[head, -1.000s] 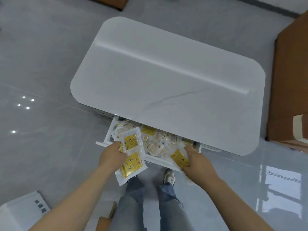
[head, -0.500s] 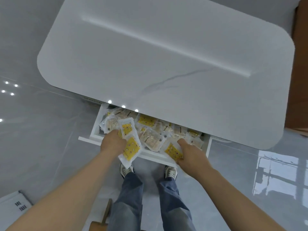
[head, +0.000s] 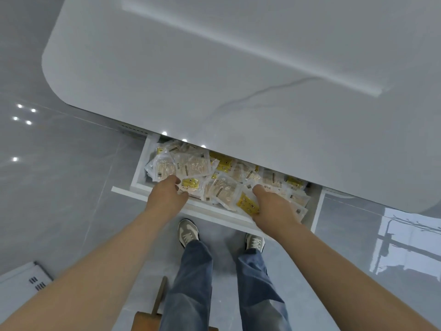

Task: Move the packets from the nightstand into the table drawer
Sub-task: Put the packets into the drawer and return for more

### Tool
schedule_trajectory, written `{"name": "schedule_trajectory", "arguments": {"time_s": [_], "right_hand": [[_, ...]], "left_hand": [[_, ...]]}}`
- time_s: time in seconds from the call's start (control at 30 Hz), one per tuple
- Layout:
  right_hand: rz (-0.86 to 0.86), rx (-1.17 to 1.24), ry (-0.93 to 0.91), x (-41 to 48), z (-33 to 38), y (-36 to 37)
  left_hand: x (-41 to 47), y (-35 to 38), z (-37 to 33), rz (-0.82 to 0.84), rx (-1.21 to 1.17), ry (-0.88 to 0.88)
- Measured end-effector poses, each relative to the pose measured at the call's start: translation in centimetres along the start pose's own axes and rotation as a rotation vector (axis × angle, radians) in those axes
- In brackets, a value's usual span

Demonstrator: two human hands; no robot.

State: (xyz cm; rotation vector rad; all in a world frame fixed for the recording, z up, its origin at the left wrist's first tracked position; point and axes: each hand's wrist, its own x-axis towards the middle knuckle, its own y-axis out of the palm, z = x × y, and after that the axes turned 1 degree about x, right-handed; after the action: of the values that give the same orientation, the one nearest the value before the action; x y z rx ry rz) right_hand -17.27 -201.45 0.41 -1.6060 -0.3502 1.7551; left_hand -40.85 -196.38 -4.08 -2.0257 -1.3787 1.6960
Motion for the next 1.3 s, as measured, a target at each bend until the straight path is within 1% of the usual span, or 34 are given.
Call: {"name": "schedule_trajectory", "arguments": {"time_s": [0.13,0.27,0.33,0.43,0.57,0.7,0.83,0.9,1.0,1.13,1.3], "right_hand": [[0.005,-0.023,-0.047,1.7,2.3,0.1],[-0.108,0.045,-0.082,3.1,4.9,-0.1],[-0.150,0.059,-0.044,3.5,5.4,-0.3],[-0.137,0.096,0.001,3.5,5.4,-0.5],[-0.145,0.047,-0.040,1.9,4.5,-0.3],[-0.133,0.049,-0.022,-0.5,2.7,-1.1],[-0.161,0.077,-0.018,-3.8,0.8,-3.1],[-0.193,0.069,-0.046,-5.7,0.0,-4.8],[-0.265,0.040,-0.099,-9.0,-1.2,-7.6],[-0.323,-0.015,-0.120,-14.0,-3.4,-11.9],[-0.411,-0.091,-0.099,-21.4,-5.9,-17.1]], "left_hand": [[-0.4,-0.1,0.6,0.020,0.069,0.025],[-1.0,-0.6,1.1,0.052,0.089,0.018],[-1.2,-1.1,1.3,0.046,0.111,0.023],[-1.5,-1.8,1.2,0.043,0.119,0.028],[-2.1,-2.7,0.3,0.029,0.133,0.055],[-3.8,-3.5,-1.4,0.017,0.160,0.093],[-7.1,-4.4,-4.5,0.030,0.207,0.202],[-9.2,-5.1,-6.6,0.024,0.225,0.270],[-12.4,-6.4,-10.0,-0.007,0.258,0.372],[-16.9,-8.4,-15.1,-0.062,0.348,0.503],[-22.8,-10.8,-20.7,-0.098,0.476,0.656]]}}
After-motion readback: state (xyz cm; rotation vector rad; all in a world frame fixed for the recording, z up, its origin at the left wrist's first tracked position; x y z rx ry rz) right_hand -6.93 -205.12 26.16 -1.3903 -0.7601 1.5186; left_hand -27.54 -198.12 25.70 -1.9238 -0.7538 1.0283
